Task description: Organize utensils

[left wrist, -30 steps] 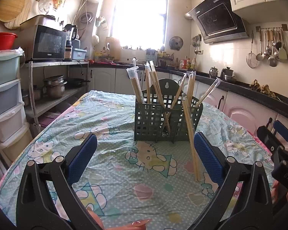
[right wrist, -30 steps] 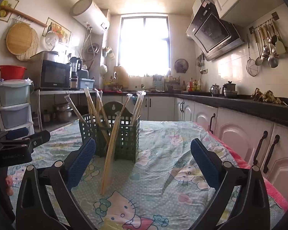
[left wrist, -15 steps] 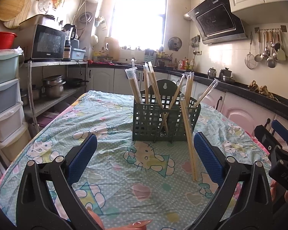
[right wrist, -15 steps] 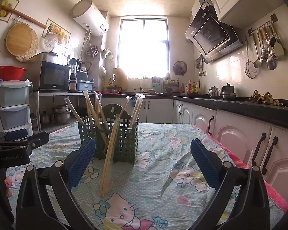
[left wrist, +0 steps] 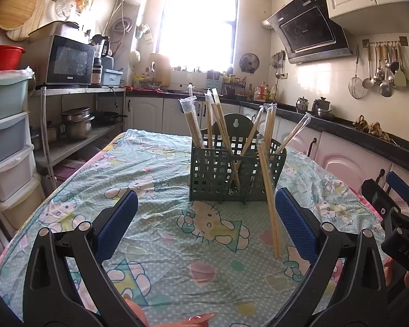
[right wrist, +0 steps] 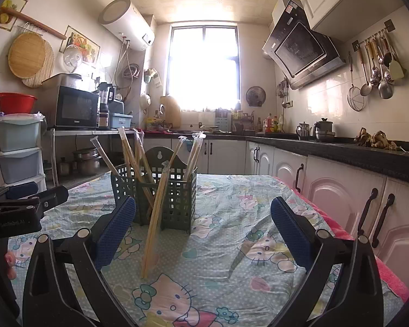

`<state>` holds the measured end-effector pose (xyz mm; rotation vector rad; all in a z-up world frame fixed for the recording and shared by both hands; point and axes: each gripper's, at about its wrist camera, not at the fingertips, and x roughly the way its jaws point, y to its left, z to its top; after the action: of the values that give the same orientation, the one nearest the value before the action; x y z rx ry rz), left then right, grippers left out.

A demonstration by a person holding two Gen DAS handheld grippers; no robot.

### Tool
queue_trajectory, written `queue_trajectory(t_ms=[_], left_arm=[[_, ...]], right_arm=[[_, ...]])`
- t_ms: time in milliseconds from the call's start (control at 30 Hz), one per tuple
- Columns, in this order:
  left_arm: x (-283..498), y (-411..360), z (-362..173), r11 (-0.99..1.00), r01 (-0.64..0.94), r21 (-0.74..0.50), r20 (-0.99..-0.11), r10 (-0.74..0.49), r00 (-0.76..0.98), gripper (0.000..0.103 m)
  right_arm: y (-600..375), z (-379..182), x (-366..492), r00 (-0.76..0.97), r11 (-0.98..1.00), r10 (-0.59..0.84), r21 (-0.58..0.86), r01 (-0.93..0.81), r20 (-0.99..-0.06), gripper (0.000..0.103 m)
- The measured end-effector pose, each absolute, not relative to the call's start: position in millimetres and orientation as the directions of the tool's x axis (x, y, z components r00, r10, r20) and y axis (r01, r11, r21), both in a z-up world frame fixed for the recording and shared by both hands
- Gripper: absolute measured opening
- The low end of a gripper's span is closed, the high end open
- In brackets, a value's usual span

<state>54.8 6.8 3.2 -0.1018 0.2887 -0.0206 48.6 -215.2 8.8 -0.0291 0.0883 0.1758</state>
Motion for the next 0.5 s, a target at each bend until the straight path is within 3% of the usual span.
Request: queue_trajectory(t_ms=[500], left_arm=[[54.9,7.1,3.2,0.995,0.006,-0.103,-0.282,-0.035,0.959,0.093]], right_arm=[[-214.6,8.4,48.3,0.981,0.985,0.171,-0.022,-0.174,-0.091,0.097]])
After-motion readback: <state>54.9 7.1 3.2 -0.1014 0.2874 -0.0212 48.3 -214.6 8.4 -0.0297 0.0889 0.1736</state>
